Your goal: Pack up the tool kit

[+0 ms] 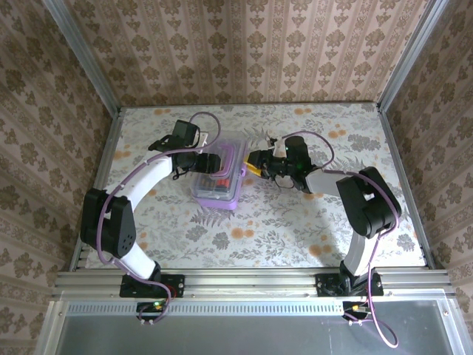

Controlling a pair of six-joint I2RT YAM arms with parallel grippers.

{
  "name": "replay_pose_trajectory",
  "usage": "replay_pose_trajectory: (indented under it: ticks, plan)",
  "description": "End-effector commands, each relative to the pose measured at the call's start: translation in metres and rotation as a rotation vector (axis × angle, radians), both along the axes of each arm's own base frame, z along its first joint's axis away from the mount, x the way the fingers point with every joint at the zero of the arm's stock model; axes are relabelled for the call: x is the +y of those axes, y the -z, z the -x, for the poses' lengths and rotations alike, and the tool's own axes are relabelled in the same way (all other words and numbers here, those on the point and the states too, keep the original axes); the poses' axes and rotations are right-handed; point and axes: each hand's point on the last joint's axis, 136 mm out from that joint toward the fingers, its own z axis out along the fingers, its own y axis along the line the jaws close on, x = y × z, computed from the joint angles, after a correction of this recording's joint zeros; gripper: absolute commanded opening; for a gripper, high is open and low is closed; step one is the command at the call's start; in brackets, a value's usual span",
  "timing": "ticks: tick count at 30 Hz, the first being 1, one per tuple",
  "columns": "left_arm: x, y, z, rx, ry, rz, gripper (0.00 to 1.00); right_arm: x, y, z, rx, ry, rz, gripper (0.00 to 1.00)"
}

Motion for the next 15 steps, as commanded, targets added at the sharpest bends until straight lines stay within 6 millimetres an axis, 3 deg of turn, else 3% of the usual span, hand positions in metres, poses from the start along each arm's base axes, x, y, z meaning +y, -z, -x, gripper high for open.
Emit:
replay_pose_trajectory:
  ticks: [1, 9, 15]
  plan:
    - [0.008, 0.076, 0.062, 0.346, 0.007, -0.071, 0.56, 0.001, 0.013, 0.0, 0.032, 0.015, 0.026, 0.38]
    - [0.009, 0.075, 0.063, 0.345, 0.008, -0.071, 0.56, 0.008, 0.035, 0.002, 0.083, -0.005, 0.067, 0.34]
    - [0.009, 0.077, 0.063, 0.346, 0.011, -0.073, 0.56, 0.005, 0.043, 0.008, 0.093, -0.013, 0.118, 0.44]
